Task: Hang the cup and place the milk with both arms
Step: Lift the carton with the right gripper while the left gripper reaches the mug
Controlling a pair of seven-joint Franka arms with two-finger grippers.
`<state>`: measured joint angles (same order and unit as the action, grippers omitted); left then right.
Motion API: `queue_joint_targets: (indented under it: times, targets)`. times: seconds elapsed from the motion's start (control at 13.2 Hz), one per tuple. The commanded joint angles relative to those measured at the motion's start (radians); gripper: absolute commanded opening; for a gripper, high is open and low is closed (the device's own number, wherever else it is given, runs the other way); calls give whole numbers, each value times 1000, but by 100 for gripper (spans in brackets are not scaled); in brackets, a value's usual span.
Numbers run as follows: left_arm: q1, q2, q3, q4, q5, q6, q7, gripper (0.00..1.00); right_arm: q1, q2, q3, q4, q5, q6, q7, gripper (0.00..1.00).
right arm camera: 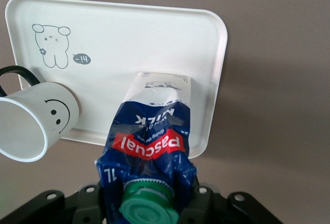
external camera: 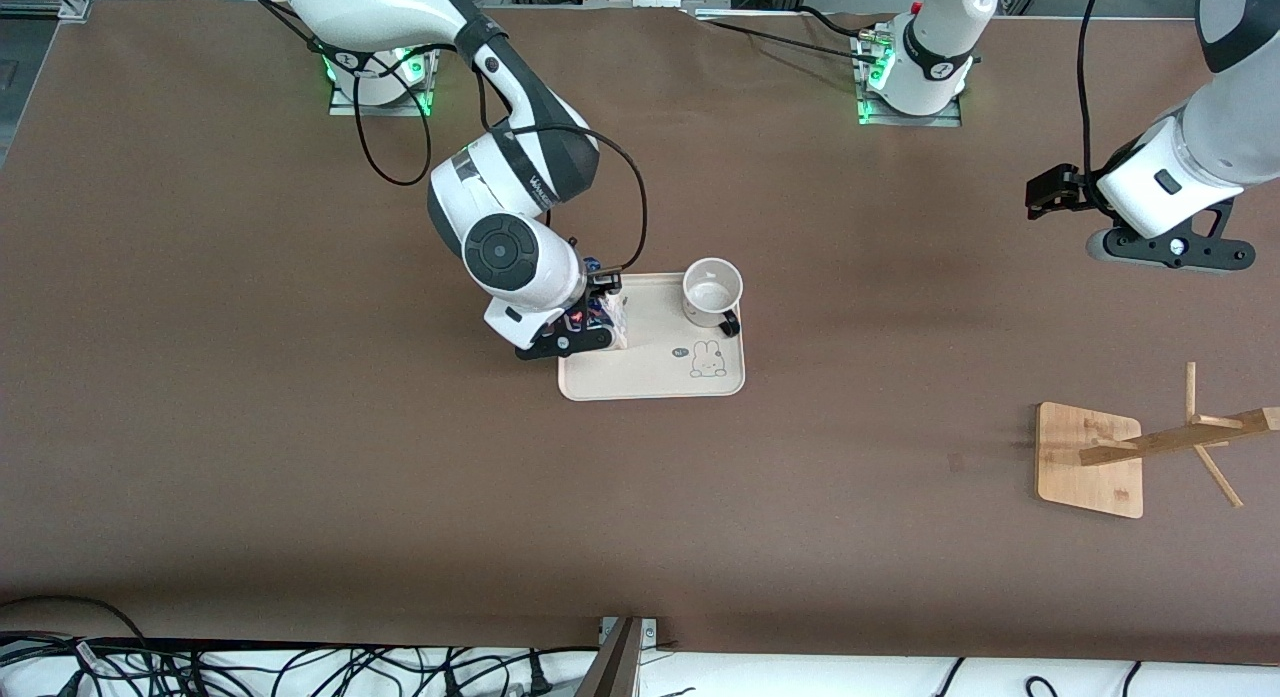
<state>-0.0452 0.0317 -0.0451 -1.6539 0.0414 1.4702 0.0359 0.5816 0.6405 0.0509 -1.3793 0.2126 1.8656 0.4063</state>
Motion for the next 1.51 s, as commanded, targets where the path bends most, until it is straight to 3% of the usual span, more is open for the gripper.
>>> queue_joint_targets:
  times: [0.0, 0.3, 0.6, 0.91, 1.13, 1.44]
  targets:
    - [-10, 19, 1, 42, -18, -33, 16, 100, 0, -12, 4, -7, -22, 1, -9, 48]
    - [-31, 33, 2, 40, -20, -31, 15, 100, 1, -12, 4, -7, -27, 3, -1, 44]
    - [-33, 53, 2, 43, -113, -10, -1, 100, 18, -47, 6, -4, -35, -6, 55, 43]
    - [-91, 96, 2, 42, -153, 65, -128, 100, 46, -204, 1, -3, -114, -135, 164, 42]
    - [-145, 143, 2, 42, -155, 120, -195, 100, 43, -321, -124, 0, -186, -268, 154, 42]
    - [-220, 223, 2, 42, -161, 247, -313, 100, 38, -344, -380, -3, -170, -342, -17, 43]
